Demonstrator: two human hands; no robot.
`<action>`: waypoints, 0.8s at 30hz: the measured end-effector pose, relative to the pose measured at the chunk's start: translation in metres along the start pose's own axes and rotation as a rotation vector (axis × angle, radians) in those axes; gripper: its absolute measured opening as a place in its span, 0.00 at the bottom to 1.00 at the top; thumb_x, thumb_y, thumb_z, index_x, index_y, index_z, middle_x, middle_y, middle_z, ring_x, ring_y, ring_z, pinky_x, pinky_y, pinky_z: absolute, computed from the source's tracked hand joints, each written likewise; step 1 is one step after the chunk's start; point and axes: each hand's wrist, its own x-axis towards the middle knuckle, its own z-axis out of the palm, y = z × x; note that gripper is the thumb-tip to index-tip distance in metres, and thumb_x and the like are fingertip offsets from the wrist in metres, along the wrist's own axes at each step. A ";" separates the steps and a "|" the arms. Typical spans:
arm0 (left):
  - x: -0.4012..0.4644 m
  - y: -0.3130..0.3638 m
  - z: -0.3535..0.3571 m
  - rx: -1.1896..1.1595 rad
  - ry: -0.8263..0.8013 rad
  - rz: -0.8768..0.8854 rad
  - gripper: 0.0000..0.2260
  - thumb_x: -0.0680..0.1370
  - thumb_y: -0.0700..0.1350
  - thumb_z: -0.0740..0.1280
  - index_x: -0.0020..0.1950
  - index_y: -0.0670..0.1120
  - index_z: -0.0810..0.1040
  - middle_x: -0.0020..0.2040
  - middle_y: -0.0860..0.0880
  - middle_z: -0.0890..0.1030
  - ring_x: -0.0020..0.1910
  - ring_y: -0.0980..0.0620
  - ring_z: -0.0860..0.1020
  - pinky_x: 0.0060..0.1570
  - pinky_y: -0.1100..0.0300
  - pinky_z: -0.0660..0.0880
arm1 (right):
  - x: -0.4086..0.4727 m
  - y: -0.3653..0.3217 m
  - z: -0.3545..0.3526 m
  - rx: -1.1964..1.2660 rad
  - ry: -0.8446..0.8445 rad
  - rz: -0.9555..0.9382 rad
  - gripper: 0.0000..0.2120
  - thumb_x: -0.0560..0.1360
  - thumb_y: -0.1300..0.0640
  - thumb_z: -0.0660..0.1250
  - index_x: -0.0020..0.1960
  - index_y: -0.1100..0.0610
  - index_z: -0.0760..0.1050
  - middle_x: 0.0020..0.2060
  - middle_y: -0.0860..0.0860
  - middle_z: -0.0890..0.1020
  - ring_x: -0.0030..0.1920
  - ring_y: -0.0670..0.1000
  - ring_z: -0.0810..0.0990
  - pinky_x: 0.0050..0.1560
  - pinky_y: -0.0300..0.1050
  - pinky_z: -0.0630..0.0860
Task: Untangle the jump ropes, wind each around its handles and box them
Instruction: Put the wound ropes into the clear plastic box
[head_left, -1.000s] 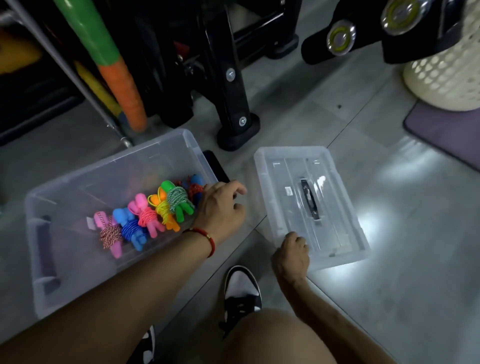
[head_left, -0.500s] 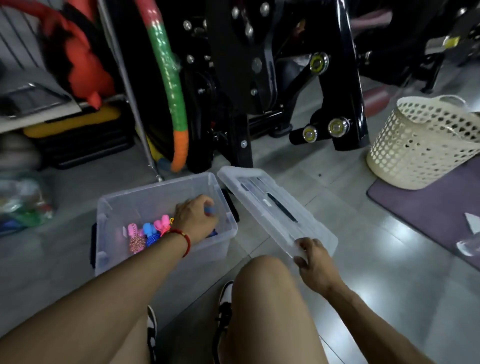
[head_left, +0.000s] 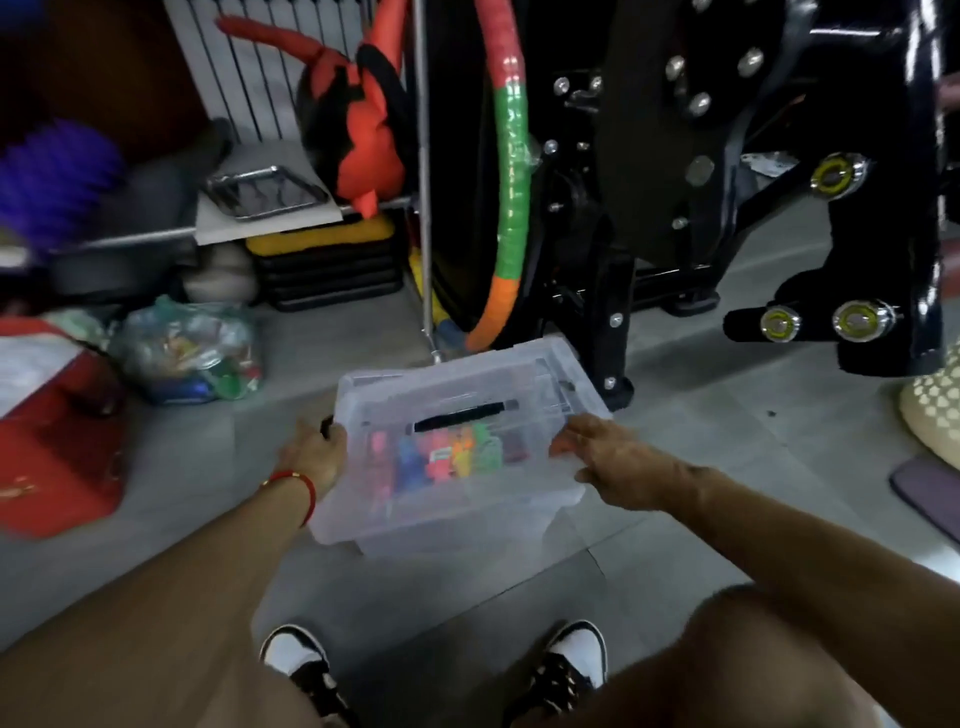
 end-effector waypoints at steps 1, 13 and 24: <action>0.016 -0.017 0.002 0.020 -0.034 -0.045 0.36 0.71 0.69 0.55 0.66 0.42 0.70 0.60 0.40 0.79 0.53 0.34 0.80 0.46 0.44 0.82 | 0.013 0.000 0.009 -0.005 -0.047 0.002 0.22 0.78 0.60 0.68 0.71 0.54 0.69 0.70 0.53 0.68 0.70 0.55 0.67 0.71 0.49 0.63; 0.011 -0.020 0.032 0.352 -0.234 -0.115 0.37 0.81 0.53 0.64 0.82 0.45 0.45 0.79 0.38 0.60 0.75 0.38 0.65 0.73 0.50 0.64 | 0.051 0.024 0.089 -0.026 -0.218 0.074 0.21 0.76 0.55 0.70 0.67 0.47 0.69 0.64 0.46 0.72 0.65 0.49 0.70 0.68 0.47 0.65; 0.030 -0.037 0.046 0.254 -0.140 -0.157 0.25 0.80 0.43 0.63 0.75 0.37 0.63 0.72 0.36 0.70 0.69 0.37 0.71 0.66 0.52 0.70 | 0.104 0.042 0.108 0.731 0.017 0.863 0.48 0.63 0.43 0.75 0.75 0.60 0.58 0.69 0.61 0.69 0.68 0.63 0.72 0.66 0.58 0.74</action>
